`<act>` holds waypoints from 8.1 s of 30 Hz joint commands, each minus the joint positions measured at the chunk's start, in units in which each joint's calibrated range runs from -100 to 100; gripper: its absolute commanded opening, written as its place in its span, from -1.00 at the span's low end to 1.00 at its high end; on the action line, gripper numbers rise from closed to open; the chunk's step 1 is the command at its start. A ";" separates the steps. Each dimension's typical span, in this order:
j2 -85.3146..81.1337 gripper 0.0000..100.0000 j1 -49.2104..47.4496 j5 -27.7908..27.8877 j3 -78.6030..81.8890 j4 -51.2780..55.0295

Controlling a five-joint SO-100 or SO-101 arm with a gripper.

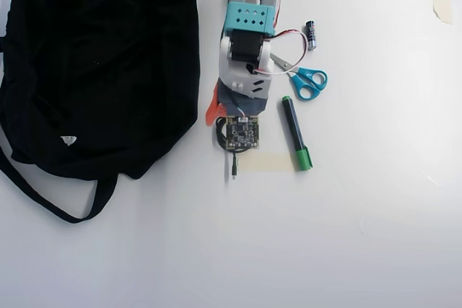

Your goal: Put the cable into the black bag

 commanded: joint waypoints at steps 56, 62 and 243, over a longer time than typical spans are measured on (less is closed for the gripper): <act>24.60 -0.95 0.99 2.22 -22.07 9.19; 24.43 -0.95 0.99 2.22 -24.58 9.96; -114.82 -0.95 -10.23 -3.45 98.51 7.64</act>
